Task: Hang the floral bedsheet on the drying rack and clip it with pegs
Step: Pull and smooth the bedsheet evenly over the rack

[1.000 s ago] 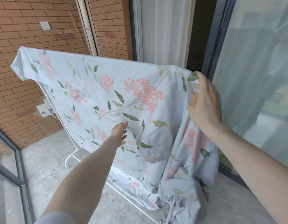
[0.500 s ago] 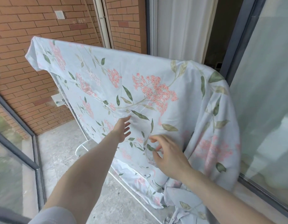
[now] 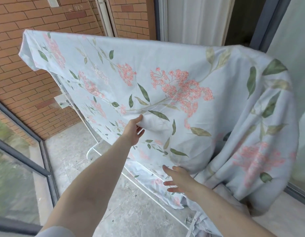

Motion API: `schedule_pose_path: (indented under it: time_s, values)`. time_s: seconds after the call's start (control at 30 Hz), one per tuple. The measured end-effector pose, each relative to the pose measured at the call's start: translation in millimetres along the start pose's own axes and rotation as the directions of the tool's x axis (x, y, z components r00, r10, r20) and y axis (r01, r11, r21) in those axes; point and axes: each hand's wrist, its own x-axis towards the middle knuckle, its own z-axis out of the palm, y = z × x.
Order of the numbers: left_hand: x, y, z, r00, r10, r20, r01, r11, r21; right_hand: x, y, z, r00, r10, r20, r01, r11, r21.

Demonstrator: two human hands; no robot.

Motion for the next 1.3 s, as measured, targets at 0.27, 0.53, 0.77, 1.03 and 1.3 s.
schedule_pose_path:
  time_s: [0.27,0.53,0.77,1.03,1.3]
  values:
    - [-1,-15,-39,0.993,-0.037,0.108,0.032,0.998,0.047,25,-8,49,0.948,-0.119,-0.296,0.286,0.729,0.622]
    - [11,-3,-94,0.994,-0.032,0.107,0.03,0.999,0.025,39,4,89,0.862,-0.022,-0.506,0.442,0.522,0.73]
    - [17,-11,-133,0.991,0.095,0.09,-0.116,0.957,0.264,33,24,105,0.752,0.033,-0.658,0.556,0.505,0.66]
    - [20,-28,-133,0.987,0.133,0.086,-0.157,0.909,0.385,42,35,94,0.653,0.058,-0.755,0.552,0.647,0.527]
    - [21,-55,-148,0.997,0.074,0.014,-0.074,0.907,0.415,65,63,84,0.638,0.106,-0.762,0.473,0.728,0.497]
